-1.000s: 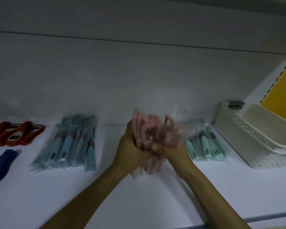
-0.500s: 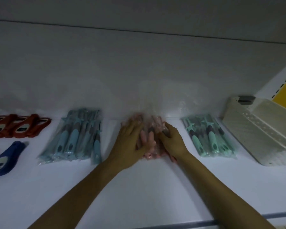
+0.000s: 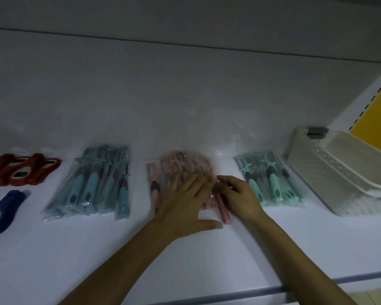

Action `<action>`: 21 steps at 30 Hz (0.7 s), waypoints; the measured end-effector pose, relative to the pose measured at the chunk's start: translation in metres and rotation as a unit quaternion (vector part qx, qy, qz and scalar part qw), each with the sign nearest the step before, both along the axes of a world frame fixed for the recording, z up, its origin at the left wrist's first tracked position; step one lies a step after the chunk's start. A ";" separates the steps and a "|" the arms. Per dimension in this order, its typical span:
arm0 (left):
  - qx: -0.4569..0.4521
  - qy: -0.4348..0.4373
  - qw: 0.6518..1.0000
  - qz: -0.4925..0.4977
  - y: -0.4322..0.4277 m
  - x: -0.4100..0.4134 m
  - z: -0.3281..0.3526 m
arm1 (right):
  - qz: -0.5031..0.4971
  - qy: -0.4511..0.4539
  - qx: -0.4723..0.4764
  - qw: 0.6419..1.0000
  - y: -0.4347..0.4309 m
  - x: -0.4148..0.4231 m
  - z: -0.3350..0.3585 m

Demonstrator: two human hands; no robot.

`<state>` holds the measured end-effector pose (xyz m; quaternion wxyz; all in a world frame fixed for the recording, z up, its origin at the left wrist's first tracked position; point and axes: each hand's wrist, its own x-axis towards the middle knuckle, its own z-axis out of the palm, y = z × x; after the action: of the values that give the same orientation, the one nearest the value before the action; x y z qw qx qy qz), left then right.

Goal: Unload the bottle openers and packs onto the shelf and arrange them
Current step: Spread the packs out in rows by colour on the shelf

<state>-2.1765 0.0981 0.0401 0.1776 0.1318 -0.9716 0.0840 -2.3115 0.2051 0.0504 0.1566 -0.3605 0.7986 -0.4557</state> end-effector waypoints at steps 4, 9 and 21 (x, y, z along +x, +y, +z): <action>0.071 -0.030 0.997 -0.027 0.006 -0.007 -0.003 | 0.107 -0.030 -0.039 0.993 0.023 0.001 -0.004; 0.060 -0.004 0.998 -0.017 0.008 -0.011 -0.002 | 0.041 -0.160 -0.133 0.977 0.024 0.010 -0.007; 0.711 0.354 0.596 0.120 0.035 -0.065 0.055 | -0.012 -0.356 -0.339 0.871 0.021 0.026 0.027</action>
<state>-2.2411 0.1329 0.0949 0.3458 0.3510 -0.5600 -0.6661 -2.2851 0.2258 0.0770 0.2929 -0.1949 0.4895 -0.7979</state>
